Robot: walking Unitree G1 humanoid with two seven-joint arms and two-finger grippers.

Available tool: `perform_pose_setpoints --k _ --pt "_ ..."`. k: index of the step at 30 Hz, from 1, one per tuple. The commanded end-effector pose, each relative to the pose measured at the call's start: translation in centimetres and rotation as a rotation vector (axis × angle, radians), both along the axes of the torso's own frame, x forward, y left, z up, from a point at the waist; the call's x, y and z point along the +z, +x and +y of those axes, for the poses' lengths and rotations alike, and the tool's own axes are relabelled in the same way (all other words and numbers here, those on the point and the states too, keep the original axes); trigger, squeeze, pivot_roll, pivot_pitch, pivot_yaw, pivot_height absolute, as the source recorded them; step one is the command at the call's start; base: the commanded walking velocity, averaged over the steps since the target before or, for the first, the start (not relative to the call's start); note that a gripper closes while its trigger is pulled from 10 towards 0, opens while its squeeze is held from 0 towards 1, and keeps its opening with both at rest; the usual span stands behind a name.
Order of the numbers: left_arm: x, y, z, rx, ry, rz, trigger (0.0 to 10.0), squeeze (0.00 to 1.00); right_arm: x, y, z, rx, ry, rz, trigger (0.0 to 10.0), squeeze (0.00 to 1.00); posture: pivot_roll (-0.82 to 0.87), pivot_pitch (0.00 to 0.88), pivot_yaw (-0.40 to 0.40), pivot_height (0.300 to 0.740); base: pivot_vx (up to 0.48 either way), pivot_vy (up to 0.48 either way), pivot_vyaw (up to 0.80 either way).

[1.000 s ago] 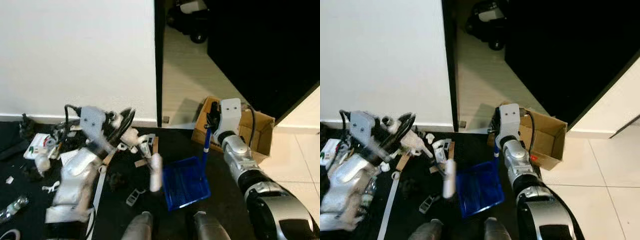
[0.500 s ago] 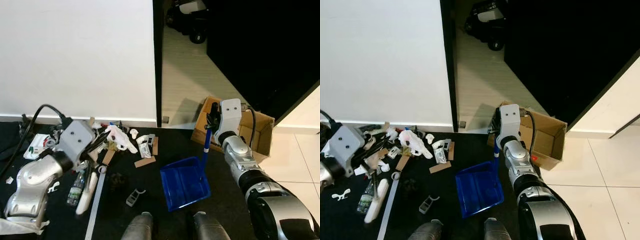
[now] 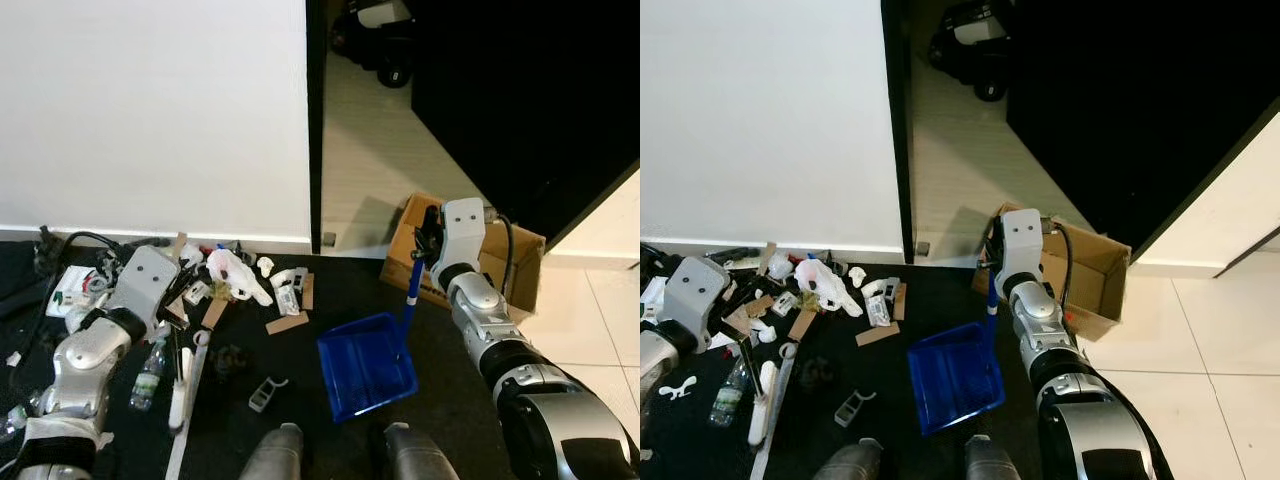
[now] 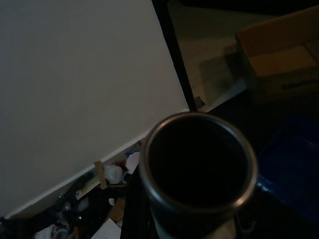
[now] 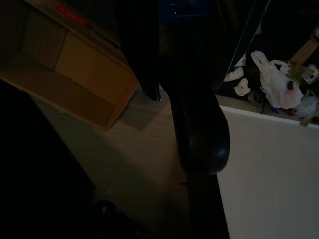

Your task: Sweep floor

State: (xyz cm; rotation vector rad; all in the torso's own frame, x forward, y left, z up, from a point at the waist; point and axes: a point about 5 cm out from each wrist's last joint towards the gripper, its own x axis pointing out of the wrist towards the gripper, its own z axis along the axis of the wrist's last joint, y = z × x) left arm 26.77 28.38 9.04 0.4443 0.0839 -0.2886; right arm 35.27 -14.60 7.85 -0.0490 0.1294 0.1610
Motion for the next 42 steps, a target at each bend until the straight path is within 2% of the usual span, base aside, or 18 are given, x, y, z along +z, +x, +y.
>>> perform_pose_setpoints --k 1,5,6,8,9,11,14,15,18,26,29,30,31,33,34,37,40,42 --pt "-1.6 0.2 -1.4 0.0 -0.091 0.018 10.0 0.0 -0.8 -0.5 0.1 0.02 0.007 0.028 10.0 0.0 0.01 0.152 -0.048 0.74 0.0 0.0 0.0" --pt "-2.4 1.0 -3.9 -0.026 -0.201 0.015 10.0 0.0 -0.6 -0.4 -0.2 0.02 0.003 0.026 10.0 0.0 -0.01 0.169 -0.057 0.74 0.0 0.0 0.0" --pt "-2.4 1.0 -3.9 -0.026 -0.201 0.015 10.0 0.0 -0.6 -0.4 -0.2 0.02 0.003 0.026 10.0 0.0 -0.01 0.169 -0.057 0.74 0.0 0.0 0.0" --pt "-2.3 1.6 -6.3 -0.086 -0.26 -0.008 10.0 0.0 -0.6 -0.3 -0.2 0.02 -0.002 0.03 10.0 0.0 -0.01 0.176 -0.057 0.74 0.0 0.0 0.0" --pt "-2.3 1.6 -6.3 -0.086 -0.26 -0.008 10.0 0.0 -0.6 -0.3 -0.2 0.02 -0.002 0.03 10.0 0.0 -0.01 0.176 -0.057 0.74 0.0 0.0 0.0" --pt "-2.0 2.0 -7.9 -0.134 -0.284 -0.035 10.0 0.0 -0.8 -0.4 -0.2 0.021 -0.005 0.037 10.0 0.0 -0.02 0.191 -0.057 0.74 0.0 0.0 0.0" --pt "-0.8 2.6 -9.8 -0.188 -0.327 -0.1 10.0 0.0 -1.1 -0.6 0.1 0.027 0.005 0.046 10.0 0.0 -0.01 0.191 -0.055 0.74 0.0 0.0 0.0" --pt "-0.8 2.6 -9.8 -0.188 -0.327 -0.1 10.0 0.0 -1.1 -0.6 0.1 0.027 0.005 0.046 10.0 0.0 -0.01 0.191 -0.055 0.74 0.0 0.0 0.0" --pt "1.3 3.5 -11.9 -0.225 -0.399 -0.185 10.0 0.0 -1.3 -0.8 0.7 0.033 0.02 0.054 10.0 0.0 0.01 0.186 -0.049 0.74 0.0 0.0 0.0" --pt "2.6 4.4 -14.8 -0.261 -0.513 -0.23 10.0 0.0 -1.2 -0.6 1.2 0.035 0.028 0.051 10.0 0.0 0.01 0.18 -0.042 0.74 0.0 0.0 0.0" --pt "4.0 4.9 -16.5 -0.268 -0.615 -0.265 10.0 0.0 -1.1 -0.6 1.2 0.025 0.034 0.048 10.0 0.0 0.02 0.174 -0.038 0.74 0.0 0.0 0.0" --pt "4.0 4.9 -16.5 -0.268 -0.615 -0.265 10.0 0.0 -1.1 -0.6 1.2 0.025 0.034 0.048 10.0 0.0 0.02 0.174 -0.038 0.74 0.0 0.0 0.0" --pt "4.8 5.1 -17.1 -0.272 -0.673 -0.279 10.0 0.0 -1.1 -0.6 1.3 0.023 0.036 0.05 10.0 0.0 0.02 0.173 -0.036 0.74 0.0 0.0 0.0" --pt "4.8 5.1 -17.1 -0.272 -0.673 -0.279 10.0 0.0 -1.1 -0.6 1.3 0.023 0.036 0.05 10.0 0.0 0.02 0.173 -0.036 0.74 0.0 0.0 0.0" --pt "5.9 5.3 -17.6 -0.279 -0.734 -0.3 10.0 0.0 -1.2 -0.6 1.3 0.021 0.041 0.053 10.0 0.0 0.02 0.171 -0.029 0.74 0.0 0.0 0.0" --pt "6.3 5.3 -17.7 -0.278 -0.758 -0.308 10.0 0.0 -1.2 -0.6 1.3 0.019 0.045 0.054 10.0 0.0 0.02 0.17 -0.027 0.74 0.0 0.0 0.0" --pt "7.6 5.5 -17.2 -0.25 -0.865 -0.334 10.0 0.0 -1.3 -0.7 1.4 0.016 0.053 0.055 10.0 0.0 0.03 0.168 -0.021 0.74 0.0 0.0 0.0" --pt "7.8 5.6 -17.0 -0.242 -0.882 -0.34 10.0 0.0 -1.3 -0.7 1.4 0.015 0.054 0.055 10.0 0.0 0.03 0.168 -0.021 0.74 0.0 0.0 0.0"
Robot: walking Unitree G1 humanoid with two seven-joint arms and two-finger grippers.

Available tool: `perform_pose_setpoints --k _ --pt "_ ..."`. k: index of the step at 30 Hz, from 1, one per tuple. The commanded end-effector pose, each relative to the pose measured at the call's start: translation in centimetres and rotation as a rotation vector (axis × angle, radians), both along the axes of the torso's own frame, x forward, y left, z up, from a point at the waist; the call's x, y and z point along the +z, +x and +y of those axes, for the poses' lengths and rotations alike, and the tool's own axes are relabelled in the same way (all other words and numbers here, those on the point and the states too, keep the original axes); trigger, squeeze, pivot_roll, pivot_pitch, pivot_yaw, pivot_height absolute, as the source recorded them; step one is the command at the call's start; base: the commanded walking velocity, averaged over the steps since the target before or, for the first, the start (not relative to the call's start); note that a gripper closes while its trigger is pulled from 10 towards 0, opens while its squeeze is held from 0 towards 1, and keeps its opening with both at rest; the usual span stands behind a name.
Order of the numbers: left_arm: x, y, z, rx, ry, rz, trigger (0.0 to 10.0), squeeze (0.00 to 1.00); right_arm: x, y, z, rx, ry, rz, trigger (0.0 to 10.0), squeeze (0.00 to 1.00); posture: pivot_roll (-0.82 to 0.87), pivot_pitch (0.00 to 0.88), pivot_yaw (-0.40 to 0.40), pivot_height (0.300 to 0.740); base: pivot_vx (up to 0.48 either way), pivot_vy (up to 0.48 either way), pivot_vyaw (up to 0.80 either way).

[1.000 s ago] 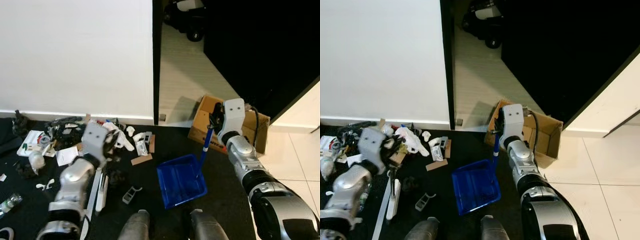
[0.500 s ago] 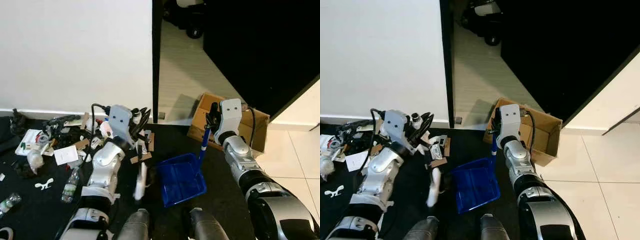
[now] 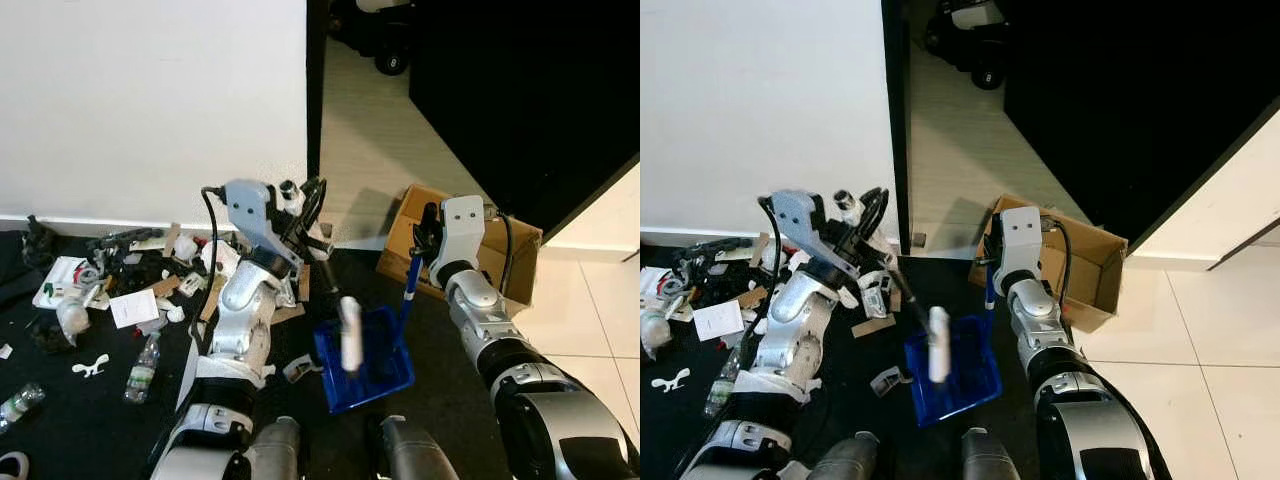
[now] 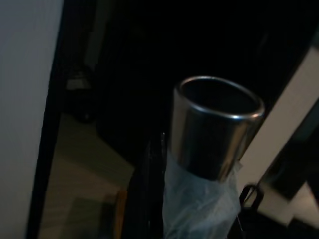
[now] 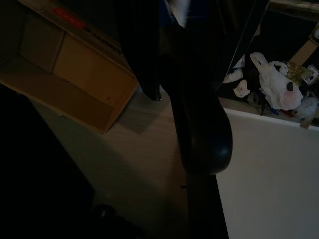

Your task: Sweep floor

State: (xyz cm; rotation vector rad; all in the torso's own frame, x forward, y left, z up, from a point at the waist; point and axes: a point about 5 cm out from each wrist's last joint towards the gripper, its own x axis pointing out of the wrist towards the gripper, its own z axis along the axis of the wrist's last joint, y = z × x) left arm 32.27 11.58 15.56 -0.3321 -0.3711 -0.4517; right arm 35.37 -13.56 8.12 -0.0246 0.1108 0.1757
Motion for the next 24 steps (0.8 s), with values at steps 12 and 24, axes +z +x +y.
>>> perform_pose_setpoints --k 12,24 --pt "5.0 -2.6 7.6 0.026 0.288 -0.142 10.0 0.0 -1.7 -0.9 -0.1 -0.011 0.026 0.071 10.0 0.0 0.05 0.158 -0.008 0.74 0.0 0.0 0.0" --pt "-0.1 -4.3 10.9 0.05 0.473 0.044 10.0 0.0 -1.8 -0.9 0.2 0.017 0.003 0.075 10.0 0.0 0.06 0.153 -0.028 0.74 0.0 0.0 0.0"
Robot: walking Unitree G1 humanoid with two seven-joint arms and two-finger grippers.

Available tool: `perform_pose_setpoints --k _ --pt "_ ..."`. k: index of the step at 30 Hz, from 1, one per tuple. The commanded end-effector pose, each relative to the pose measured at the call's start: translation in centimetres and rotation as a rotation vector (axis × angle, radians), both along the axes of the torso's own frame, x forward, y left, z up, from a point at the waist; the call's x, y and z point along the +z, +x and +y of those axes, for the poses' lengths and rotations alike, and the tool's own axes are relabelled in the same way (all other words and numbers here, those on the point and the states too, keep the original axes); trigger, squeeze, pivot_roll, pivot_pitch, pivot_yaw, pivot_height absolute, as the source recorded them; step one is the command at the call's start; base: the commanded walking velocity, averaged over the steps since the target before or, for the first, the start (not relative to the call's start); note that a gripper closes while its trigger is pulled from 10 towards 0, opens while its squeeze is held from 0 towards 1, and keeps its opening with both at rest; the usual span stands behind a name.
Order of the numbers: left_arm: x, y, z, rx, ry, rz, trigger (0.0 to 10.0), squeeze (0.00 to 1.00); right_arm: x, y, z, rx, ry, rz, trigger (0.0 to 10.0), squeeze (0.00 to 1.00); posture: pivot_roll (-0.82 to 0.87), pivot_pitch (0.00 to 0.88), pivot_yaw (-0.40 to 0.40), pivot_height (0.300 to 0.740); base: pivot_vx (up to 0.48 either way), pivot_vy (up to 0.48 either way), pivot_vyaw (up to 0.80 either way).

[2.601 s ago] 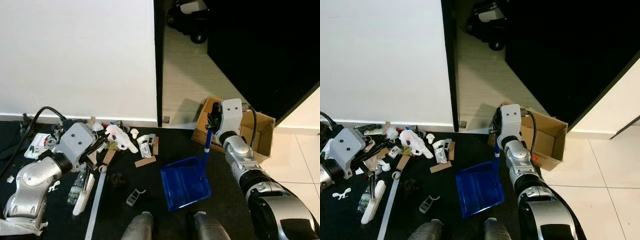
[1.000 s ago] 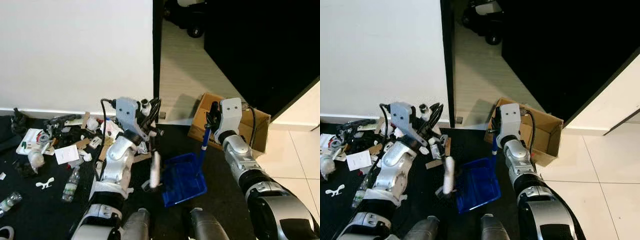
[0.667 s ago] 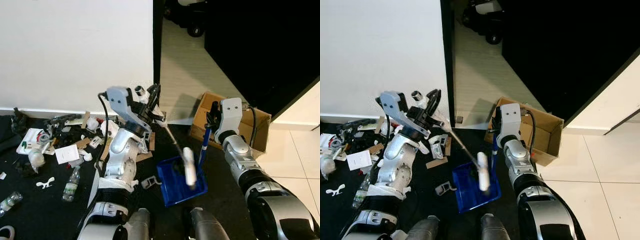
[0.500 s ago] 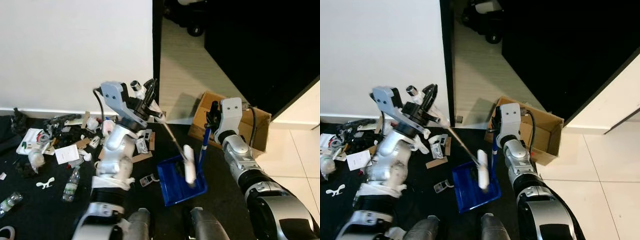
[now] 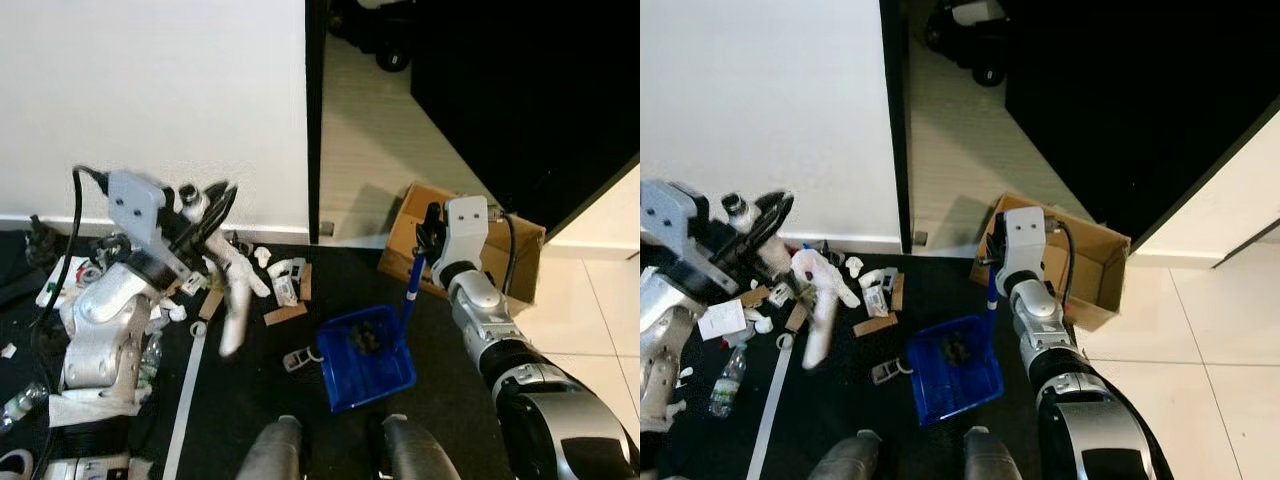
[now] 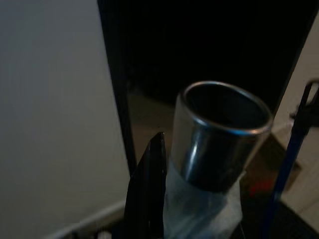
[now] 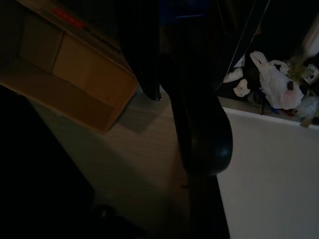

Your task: Sweep floor

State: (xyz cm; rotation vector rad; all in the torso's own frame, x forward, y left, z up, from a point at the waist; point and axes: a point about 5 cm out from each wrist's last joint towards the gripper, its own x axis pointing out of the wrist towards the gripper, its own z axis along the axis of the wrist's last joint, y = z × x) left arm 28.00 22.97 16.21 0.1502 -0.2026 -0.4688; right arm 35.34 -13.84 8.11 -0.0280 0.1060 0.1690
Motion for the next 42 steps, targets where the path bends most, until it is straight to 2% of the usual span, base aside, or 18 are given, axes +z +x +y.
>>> perform_pose_setpoints --k 1,2,4,6,8,9,11,16,17,19,22,23,26,29,34,39,42 --pt "-1.9 0.0 -0.5 0.023 -0.042 0.012 10.0 0.0 -1.7 -0.9 0.5 0.022 0.005 0.079 10.0 0.0 0.06 0.153 -0.028 0.74 0.0 0.0 0.0" --pt "-2.8 0.1 -0.6 0.046 -0.046 0.032 10.0 0.0 -1.7 -0.9 0.4 0.018 0.004 0.079 10.0 0.0 0.06 0.153 -0.028 0.74 0.0 0.0 0.0" --pt "-2.8 0.1 -0.6 0.046 -0.046 0.032 10.0 0.0 -1.7 -0.9 0.4 0.018 0.004 0.079 10.0 0.0 0.06 0.153 -0.028 0.74 0.0 0.0 0.0" --pt "-4.6 0.1 -0.7 0.081 -0.032 0.082 10.0 0.0 -1.7 -0.8 0.1 0.004 -0.006 0.077 10.0 0.0 0.04 0.153 -0.03 0.74 0.0 0.0 0.0" --pt "-4.6 0.1 -0.7 0.081 -0.032 0.082 10.0 0.0 -1.7 -0.8 0.1 0.004 -0.006 0.077 10.0 0.0 0.04 0.153 -0.03 0.74 0.0 0.0 0.0" --pt "-5.6 0.2 -0.9 0.091 -0.035 0.116 10.0 0.0 -1.8 -0.9 -0.1 -0.008 -0.025 0.085 10.0 0.0 0.04 0.153 -0.031 0.74 0.0 0.0 0.0" --pt "-7.1 0.6 -2.0 0.077 -0.095 0.184 10.0 0.0 -2.2 -1.0 -0.7 -0.048 -0.055 0.111 10.0 0.0 0.02 0.152 -0.038 0.74 0.0 0.0 0.0" --pt "-7.3 1.1 -3.5 0.045 -0.159 0.201 10.0 0.0 -2.2 -1.0 -1.0 -0.062 -0.062 0.117 10.0 0.0 0.02 0.154 -0.04 0.74 0.0 0.0 0.0" --pt "-7.1 1.5 -4.3 0.027 -0.189 0.194 10.0 0.0 -2.1 -0.9 -1.1 -0.062 -0.06 0.113 10.0 0.0 0.0 0.155 -0.042 0.74 0.0 0.0 0.0" --pt "-7.1 1.5 -4.3 0.027 -0.189 0.194 10.0 0.0 -2.1 -0.9 -1.1 -0.062 -0.06 0.113 10.0 0.0 0.0 0.155 -0.042 0.74 0.0 0.0 0.0" --pt "-5.8 2.1 -7.4 -0.049 -0.312 0.143 10.0 0.0 -1.9 -0.8 -1.2 -0.057 -0.05 0.103 10.0 0.0 -0.01 0.156 -0.04 0.74 0.0 0.0 0.0" --pt "-5.8 2.1 -7.4 -0.049 -0.312 0.143 10.0 0.0 -1.9 -0.8 -1.2 -0.057 -0.05 0.103 10.0 0.0 -0.01 0.156 -0.04 0.74 0.0 0.0 0.0" --pt "-4.9 1.9 -9.4 -0.119 -0.41 0.122 10.0 0.0 -2.0 -0.9 -1.2 -0.056 -0.047 0.103 10.0 0.0 0.0 0.156 -0.04 0.74 0.0 0.0 0.0" --pt "-4.7 1.8 -9.9 -0.138 -0.435 0.121 10.0 0.0 -2.0 -0.9 -1.2 -0.056 -0.047 0.104 10.0 0.0 0.0 0.156 -0.04 0.74 0.0 0.0 0.0" --pt "-3.8 1.3 -11.7 -0.224 -0.538 0.126 10.0 0.0 -1.9 -0.8 -0.8 -0.047 -0.042 0.104 10.0 0.0 0.01 0.155 -0.047 0.74 0.0 0.0 0.0" --pt "-2.8 1.1 -12.7 -0.296 -0.56 0.114 10.0 0.0 -1.7 -0.7 -0.5 -0.04 -0.04 0.101 10.0 0.0 0.01 0.155 -0.046 0.74 0.0 0.0 0.0" --pt "-1.7 0.9 -12.2 -0.325 -0.504 0.083 10.0 0.0 -1.7 -0.7 -0.7 -0.046 -0.04 0.1 10.0 0.0 0.01 0.155 -0.038 0.74 0.0 0.0 0.0"
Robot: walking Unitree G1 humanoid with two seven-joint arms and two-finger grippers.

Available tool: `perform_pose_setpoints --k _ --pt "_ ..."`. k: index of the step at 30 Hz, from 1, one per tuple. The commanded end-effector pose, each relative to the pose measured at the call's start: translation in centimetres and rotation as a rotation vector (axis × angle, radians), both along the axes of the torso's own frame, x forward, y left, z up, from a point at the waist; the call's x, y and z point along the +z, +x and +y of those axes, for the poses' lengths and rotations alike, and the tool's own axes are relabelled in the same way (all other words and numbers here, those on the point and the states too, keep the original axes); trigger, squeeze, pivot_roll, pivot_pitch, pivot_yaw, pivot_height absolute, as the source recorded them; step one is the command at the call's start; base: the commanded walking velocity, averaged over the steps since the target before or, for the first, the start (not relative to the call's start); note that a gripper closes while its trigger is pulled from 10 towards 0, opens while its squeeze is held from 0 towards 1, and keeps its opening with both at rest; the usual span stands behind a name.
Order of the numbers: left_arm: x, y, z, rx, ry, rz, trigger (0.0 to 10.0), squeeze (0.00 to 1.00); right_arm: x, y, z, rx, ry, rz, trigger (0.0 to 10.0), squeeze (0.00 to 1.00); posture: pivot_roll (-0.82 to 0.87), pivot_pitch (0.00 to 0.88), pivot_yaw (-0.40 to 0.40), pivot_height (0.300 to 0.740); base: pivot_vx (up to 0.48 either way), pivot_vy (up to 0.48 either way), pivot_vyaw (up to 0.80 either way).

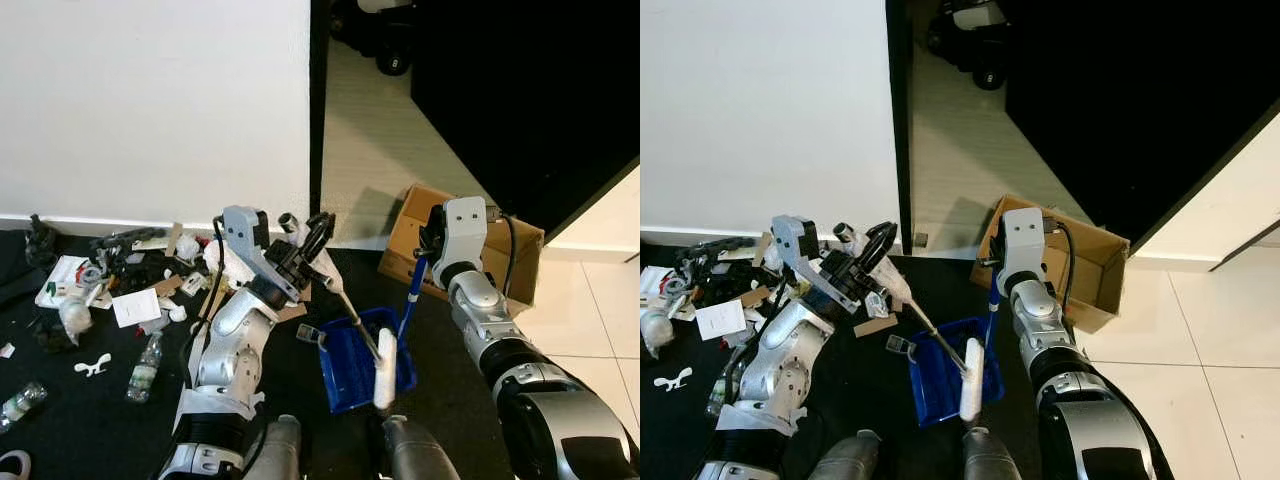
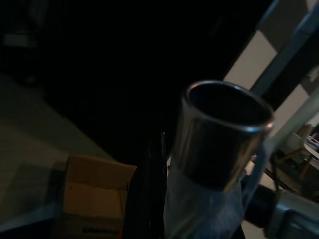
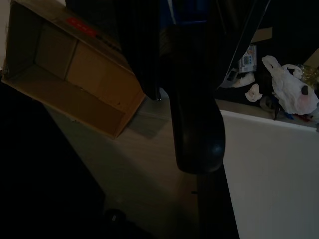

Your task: Sweep floor

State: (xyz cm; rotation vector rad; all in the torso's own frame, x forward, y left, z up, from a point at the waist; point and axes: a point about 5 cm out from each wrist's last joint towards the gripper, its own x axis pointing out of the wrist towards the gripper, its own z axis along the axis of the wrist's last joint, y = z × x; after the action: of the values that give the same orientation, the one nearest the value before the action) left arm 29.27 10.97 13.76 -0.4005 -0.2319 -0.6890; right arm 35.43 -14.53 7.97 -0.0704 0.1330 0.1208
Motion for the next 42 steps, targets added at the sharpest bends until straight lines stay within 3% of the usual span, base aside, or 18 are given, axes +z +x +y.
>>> perform_pose_setpoints --k 1,3,9,16,18,22,30,37,42 --pt "1.1 -0.4 0.1 -0.041 0.018 -0.051 10.0 0.0 -1.6 -0.8 -0.1 -0.006 0.008 0.077 10.0 0.0 0.01 0.156 -0.035 0.74 0.0 0.0 0.0" --pt "1.9 -0.5 0.8 -0.042 0.045 -0.079 10.0 0.0 -1.7 -0.8 -0.3 -0.019 0.0 0.082 10.0 0.0 0.01 0.156 -0.033 0.74 0.0 0.0 0.0" --pt "5.9 -1.3 5.8 -0.017 0.244 -0.214 10.0 0.0 -1.9 -0.9 -1.2 -0.09 0.037 0.093 10.0 0.0 0.04 0.157 -0.022 0.74 0.0 0.0 0.0" --pt "7.3 -1.8 8.8 0.042 0.389 -0.232 10.0 0.0 0.2 0.1 -1.1 -0.05 0.084 0.005 10.0 0.0 0.05 0.157 -0.02 0.74 0.0 0.0 0.0" --pt "7.7 -2.0 10.0 0.105 0.418 -0.213 10.0 0.0 1.0 0.4 -1.3 -0.019 0.072 -0.035 10.0 0.0 0.05 0.154 -0.02 0.74 0.0 0.0 0.0" --pt "7.7 -2.3 12.6 0.323 0.387 -0.14 10.0 0.0 2.7 0.6 -2.1 -0.009 0.086 -0.114 10.0 0.0 0.05 0.148 -0.016 0.74 0.0 0.0 0.0" --pt "6.6 -2.5 13.8 0.438 0.429 -0.042 10.0 0.0 3.4 0.8 -3.0 -0.046 0.12 -0.129 10.0 0.0 0.05 0.138 -0.011 0.74 0.0 0.0 0.0" --pt "6.3 -2.3 13.9 0.488 0.447 -0.018 10.0 0.0 3.7 1.0 -4.5 -0.113 0.187 -0.118 10.0 0.0 0.06 0.126 -0.005 0.74 0.0 0.0 0.0" --pt "5.0 -2.2 14.3 0.548 0.541 0.062 10.0 0.0 4.4 0.9 -5.6 -0.143 0.208 -0.131 10.0 0.0 0.05 0.121 0.002 0.74 0.0 0.0 0.0"
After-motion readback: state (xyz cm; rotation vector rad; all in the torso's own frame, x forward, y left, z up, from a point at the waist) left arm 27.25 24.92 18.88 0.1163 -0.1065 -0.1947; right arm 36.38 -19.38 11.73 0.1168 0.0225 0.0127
